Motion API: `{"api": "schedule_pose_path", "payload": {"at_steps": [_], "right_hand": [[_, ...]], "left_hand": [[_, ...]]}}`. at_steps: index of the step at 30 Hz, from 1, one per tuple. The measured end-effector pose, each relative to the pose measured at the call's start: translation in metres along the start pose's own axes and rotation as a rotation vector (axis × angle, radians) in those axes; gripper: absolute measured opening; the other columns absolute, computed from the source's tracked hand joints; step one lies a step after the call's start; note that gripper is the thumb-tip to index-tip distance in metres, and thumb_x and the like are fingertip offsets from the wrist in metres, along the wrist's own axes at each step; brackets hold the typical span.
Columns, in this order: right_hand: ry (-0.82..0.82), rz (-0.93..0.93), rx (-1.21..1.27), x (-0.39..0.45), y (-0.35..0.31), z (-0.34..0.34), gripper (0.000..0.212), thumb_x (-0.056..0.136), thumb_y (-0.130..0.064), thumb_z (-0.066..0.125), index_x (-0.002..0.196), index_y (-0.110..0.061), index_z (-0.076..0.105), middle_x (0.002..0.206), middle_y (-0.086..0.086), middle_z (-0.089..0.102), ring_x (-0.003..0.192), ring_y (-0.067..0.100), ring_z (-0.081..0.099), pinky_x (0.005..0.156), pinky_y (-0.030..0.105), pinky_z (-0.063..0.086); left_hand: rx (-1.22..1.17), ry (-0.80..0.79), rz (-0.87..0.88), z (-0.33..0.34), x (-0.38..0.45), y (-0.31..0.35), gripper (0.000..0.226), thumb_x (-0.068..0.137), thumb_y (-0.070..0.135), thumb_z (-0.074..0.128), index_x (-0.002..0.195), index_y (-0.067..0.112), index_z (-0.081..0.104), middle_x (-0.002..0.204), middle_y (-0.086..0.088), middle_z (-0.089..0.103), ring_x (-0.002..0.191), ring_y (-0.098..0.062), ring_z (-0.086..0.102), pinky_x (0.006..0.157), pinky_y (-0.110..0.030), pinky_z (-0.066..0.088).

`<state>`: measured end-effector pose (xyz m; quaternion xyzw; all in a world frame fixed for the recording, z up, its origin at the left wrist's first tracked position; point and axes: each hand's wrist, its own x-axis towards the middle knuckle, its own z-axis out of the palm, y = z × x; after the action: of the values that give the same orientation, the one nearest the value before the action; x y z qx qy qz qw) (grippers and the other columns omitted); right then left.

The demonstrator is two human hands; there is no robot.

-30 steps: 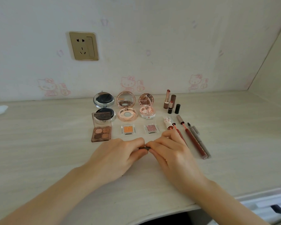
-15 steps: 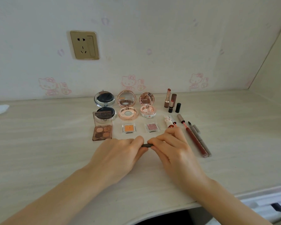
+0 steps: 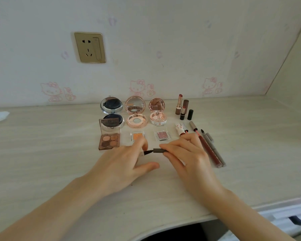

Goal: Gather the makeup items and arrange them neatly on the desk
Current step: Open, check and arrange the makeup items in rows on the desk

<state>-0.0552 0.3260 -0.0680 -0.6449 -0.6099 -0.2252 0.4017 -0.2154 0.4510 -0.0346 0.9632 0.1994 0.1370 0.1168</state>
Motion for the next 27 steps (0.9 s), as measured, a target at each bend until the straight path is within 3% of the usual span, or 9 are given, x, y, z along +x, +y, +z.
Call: {"api": "schedule_pose_path", "payload": {"at_steps": [4, 7, 9, 11, 14, 17, 19, 24, 27], "right_hand": [[0.017, 0.117, 0.095, 0.003, -0.001, -0.005, 0.019, 0.084, -0.013, 0.068, 0.102, -0.014, 0.074, 0.092, -0.008, 0.066, 0.092, 0.010, 0.048, 0.087, 0.012, 0.037], [0.020, 0.240, 0.168, 0.005, -0.003, -0.009, 0.023, 0.083, -0.008, 0.071, 0.102, -0.022, 0.072, 0.093, -0.024, 0.060, 0.096, 0.005, 0.050, 0.087, 0.007, 0.036], [0.014, 0.337, 0.235, 0.006, -0.004, -0.013, 0.029, 0.084, -0.010, 0.070, 0.100, -0.034, 0.069, 0.091, -0.030, 0.058, 0.095, 0.003, 0.052, 0.081, 0.006, 0.037], [0.016, 0.440, 0.289, 0.005, -0.004, -0.014, 0.036, 0.085, -0.013, 0.069, 0.094, -0.047, 0.064, 0.093, -0.028, 0.059, 0.090, 0.005, 0.055, 0.076, 0.007, 0.040], [0.019, 0.553, 0.321, 0.007, -0.002, -0.018, 0.033, 0.086, -0.016, 0.068, 0.091, -0.049, 0.063, 0.093, -0.025, 0.060, 0.085, 0.007, 0.058, 0.073, 0.012, 0.043], [0.021, 0.539, 0.294, 0.009, 0.000, -0.027, 0.032, 0.085, -0.013, 0.068, 0.093, -0.043, 0.064, 0.093, -0.034, 0.056, 0.085, 0.004, 0.056, 0.072, 0.008, 0.041], [0.027, 0.538, 0.276, 0.009, 0.006, -0.036, 0.026, 0.084, -0.010, 0.068, 0.095, -0.034, 0.068, 0.086, -0.030, 0.057, 0.081, 0.000, 0.052, 0.069, 0.007, 0.039], [0.007, 0.587, 0.223, 0.007, 0.029, -0.061, 0.022, 0.085, -0.015, 0.067, 0.096, -0.034, 0.067, 0.093, -0.012, 0.060, 0.087, -0.010, 0.051, 0.072, 0.002, 0.038], [0.005, 0.593, 0.169, 0.005, 0.044, -0.075, 0.020, 0.087, -0.015, 0.066, 0.096, -0.033, 0.066, 0.090, -0.021, 0.059, 0.088, -0.012, 0.049, 0.070, 0.001, 0.037]], "left_hand": [[-0.175, 0.081, 0.073, 0.000, -0.003, 0.003, 0.007, 0.096, 0.035, 0.036, 0.099, 0.029, 0.038, 0.064, 0.007, 0.050, 0.061, -0.013, 0.049, 0.056, -0.034, 0.038], [-0.202, 0.164, 0.093, 0.002, -0.001, 0.000, 0.013, 0.095, 0.018, 0.042, 0.103, 0.027, 0.046, 0.075, 0.013, 0.050, 0.065, -0.012, 0.049, 0.058, -0.035, 0.043], [-0.205, 0.206, 0.097, 0.005, -0.001, -0.001, 0.016, 0.094, 0.016, 0.046, 0.105, 0.027, 0.049, 0.082, 0.015, 0.052, 0.069, -0.010, 0.052, 0.061, -0.033, 0.045], [-0.217, 0.241, 0.081, 0.007, -0.001, -0.003, 0.018, 0.094, 0.015, 0.051, 0.107, 0.028, 0.050, 0.089, 0.018, 0.055, 0.080, -0.004, 0.054, 0.066, -0.022, 0.045], [-0.239, 0.291, 0.046, 0.006, 0.001, -0.003, 0.020, 0.091, 0.015, 0.058, 0.101, 0.030, 0.050, 0.086, 0.021, 0.055, 0.083, -0.001, 0.055, 0.075, -0.011, 0.039], [-0.245, 0.349, 0.045, 0.003, 0.006, 0.004, 0.023, 0.089, 0.011, 0.063, 0.088, 0.029, 0.049, 0.073, 0.017, 0.055, 0.069, -0.009, 0.057, 0.074, -0.017, 0.039], [-0.275, 0.368, 0.055, 0.002, 0.010, 0.012, 0.021, 0.088, 0.009, 0.064, 0.085, 0.026, 0.052, 0.067, 0.015, 0.054, 0.064, -0.011, 0.057, 0.068, -0.018, 0.041], [-0.393, 0.297, 0.133, 0.005, 0.025, 0.035, 0.013, 0.093, 0.016, 0.058, 0.093, 0.029, 0.058, 0.080, 0.013, 0.061, 0.070, -0.016, 0.058, 0.060, -0.027, 0.046], [-0.419, 0.251, 0.149, 0.012, 0.039, 0.052, 0.018, 0.095, 0.017, 0.054, 0.096, 0.034, 0.060, 0.089, 0.015, 0.062, 0.075, -0.017, 0.059, 0.064, -0.031, 0.046]]}}
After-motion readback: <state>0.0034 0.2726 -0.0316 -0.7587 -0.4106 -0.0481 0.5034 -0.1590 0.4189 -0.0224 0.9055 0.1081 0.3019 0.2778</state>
